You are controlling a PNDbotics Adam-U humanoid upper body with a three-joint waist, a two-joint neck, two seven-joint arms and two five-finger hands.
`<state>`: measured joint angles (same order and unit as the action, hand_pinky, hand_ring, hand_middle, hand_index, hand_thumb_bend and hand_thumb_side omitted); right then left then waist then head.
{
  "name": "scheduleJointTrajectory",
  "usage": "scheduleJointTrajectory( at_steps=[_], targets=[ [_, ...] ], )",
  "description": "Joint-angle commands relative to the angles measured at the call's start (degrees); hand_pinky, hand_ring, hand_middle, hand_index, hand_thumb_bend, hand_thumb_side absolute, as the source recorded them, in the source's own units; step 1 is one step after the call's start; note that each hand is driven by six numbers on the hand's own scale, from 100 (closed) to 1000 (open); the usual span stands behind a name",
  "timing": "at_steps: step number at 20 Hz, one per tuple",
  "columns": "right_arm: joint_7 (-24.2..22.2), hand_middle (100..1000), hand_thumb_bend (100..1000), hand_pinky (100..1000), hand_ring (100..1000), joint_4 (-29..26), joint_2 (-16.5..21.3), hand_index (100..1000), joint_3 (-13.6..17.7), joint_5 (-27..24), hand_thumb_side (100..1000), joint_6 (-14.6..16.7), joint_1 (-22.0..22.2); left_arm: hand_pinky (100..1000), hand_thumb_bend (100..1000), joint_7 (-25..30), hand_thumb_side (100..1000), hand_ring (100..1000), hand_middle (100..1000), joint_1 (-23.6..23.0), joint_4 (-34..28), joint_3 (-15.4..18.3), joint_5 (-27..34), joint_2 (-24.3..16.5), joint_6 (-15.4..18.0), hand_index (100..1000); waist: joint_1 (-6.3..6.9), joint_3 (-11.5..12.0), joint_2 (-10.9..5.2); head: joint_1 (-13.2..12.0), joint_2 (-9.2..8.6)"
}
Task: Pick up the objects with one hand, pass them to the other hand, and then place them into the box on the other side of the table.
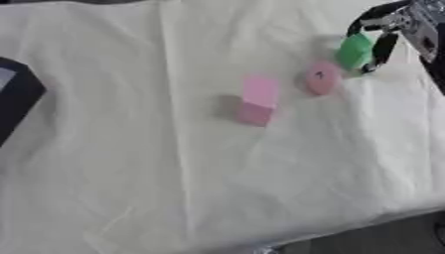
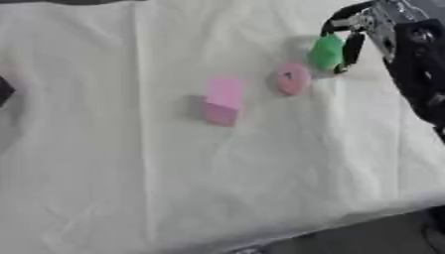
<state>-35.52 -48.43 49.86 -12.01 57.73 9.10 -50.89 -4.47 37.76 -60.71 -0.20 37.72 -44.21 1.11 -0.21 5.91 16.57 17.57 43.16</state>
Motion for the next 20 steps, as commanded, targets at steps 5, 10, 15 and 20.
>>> scheduleJointTrajectory(
  at_steps=[5, 10, 15, 20],
  targets=[
    [-0.1, 850, 468, 930, 910, -0.5, 2.5, 889, 0.8, -0.4, 100, -0.5, -0.7, 842, 469, 0.0, 826, 758, 784, 0.4, -1.0, 0.5, 0.0, -1.5, 0.0, 909, 0.39, 0.1, 0.1, 0.2, -0.93],
    [0.4, 841, 459, 926, 902, -0.5, 2.5, 889, 0.9, -1.1, 100, -0.8, -0.8, 842, 468, -0.1, 827, 758, 784, 0.4, -0.9, 0.4, 0.0, -1.5, 0.0, 910, 0.33, 0.1, 0.22, 0.3, -0.95],
    [1.3, 830, 455, 922, 897, -0.7, 2.7, 880, 1.0, -1.7, 100, -1.1, -0.6, 843, 467, -0.1, 828, 759, 784, 0.3, -0.8, 0.5, 0.0, -1.5, 0.0, 909, 0.25, 0.0, 0.33, 0.3, -0.9],
    [1.4, 820, 448, 921, 893, -0.9, 2.9, 871, 0.9, -2.2, 100, -1.2, -0.7, 844, 467, -0.2, 828, 759, 784, 0.2, -0.8, 0.5, -0.1, -1.6, 0.0, 909, 0.23, -0.1, 0.25, 0.2, -0.67]
  ],
)
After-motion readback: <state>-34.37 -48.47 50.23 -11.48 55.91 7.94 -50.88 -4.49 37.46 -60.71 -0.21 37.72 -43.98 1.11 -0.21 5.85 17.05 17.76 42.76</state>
